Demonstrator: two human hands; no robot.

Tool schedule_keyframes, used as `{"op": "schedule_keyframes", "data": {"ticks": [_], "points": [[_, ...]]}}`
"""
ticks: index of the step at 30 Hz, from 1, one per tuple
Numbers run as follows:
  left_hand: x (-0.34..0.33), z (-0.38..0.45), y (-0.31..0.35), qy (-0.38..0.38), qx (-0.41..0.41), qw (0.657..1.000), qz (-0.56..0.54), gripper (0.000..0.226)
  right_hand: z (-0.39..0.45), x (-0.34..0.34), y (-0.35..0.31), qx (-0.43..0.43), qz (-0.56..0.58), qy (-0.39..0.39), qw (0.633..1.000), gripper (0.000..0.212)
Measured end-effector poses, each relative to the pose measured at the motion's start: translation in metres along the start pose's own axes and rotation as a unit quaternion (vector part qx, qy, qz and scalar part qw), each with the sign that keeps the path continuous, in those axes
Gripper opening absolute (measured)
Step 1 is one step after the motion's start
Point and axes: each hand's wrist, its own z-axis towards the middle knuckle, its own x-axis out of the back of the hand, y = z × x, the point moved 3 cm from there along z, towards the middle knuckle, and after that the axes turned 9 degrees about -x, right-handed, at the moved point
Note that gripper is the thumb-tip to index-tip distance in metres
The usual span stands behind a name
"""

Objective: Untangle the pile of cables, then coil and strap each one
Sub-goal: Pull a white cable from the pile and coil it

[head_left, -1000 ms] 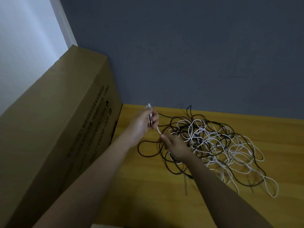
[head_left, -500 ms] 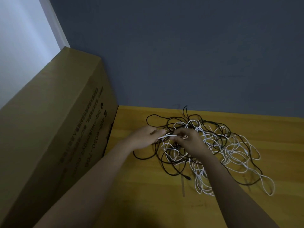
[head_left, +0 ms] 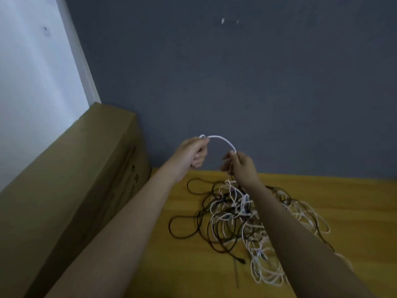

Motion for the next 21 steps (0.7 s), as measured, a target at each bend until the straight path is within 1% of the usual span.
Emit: {"op": "schedule_keyframes", "data": {"ticks": [2,5,8,10,12,14,15,17,19,21], "points": [[-0.003,0.021,0.035,0.03,-0.039,0.998,0.036,0.042,0.015,0.02,-0.049,0.034,0.035,0.053,0.997,0.032],[-0.014,0.047,0.088,0.043,-0.071,0.996,0.027,0.044,0.032,0.049,-0.122,0.07,0.083,0.112,0.988,0.033],[-0.023,0.061,0.135,0.041,-0.096,0.994,0.014,0.042,0.036,0.074,-0.196,0.135,0.096,0.153,0.974,0.031],[-0.027,0.064,0.16,0.023,-0.115,0.993,0.011,0.04,0.032,0.09,-0.238,0.194,0.097,0.194,0.957,0.029],[-0.03,0.063,0.178,0.003,-0.128,0.992,0.014,0.039,0.028,0.103,-0.262,0.24,0.085,0.239,0.937,0.026],[-0.031,0.057,0.188,-0.014,-0.141,0.99,0.012,0.04,0.027,0.106,-0.264,0.248,0.042,0.259,0.933,0.028],[-0.03,0.054,0.189,-0.021,-0.147,0.989,0.004,0.041,0.029,0.103,-0.259,0.236,0.004,0.252,0.939,0.03],[-0.025,0.048,0.186,-0.042,-0.147,0.988,-0.036,0.045,0.036,0.092,-0.237,0.186,-0.087,0.213,0.955,0.034],[-0.02,0.04,0.177,-0.069,-0.132,0.981,-0.121,0.05,0.04,0.074,-0.208,0.137,-0.168,0.149,0.965,0.039],[-0.017,0.032,0.166,-0.079,-0.13,0.967,-0.204,0.048,0.034,0.048,-0.18,0.125,-0.242,0.067,0.96,0.043]]}}
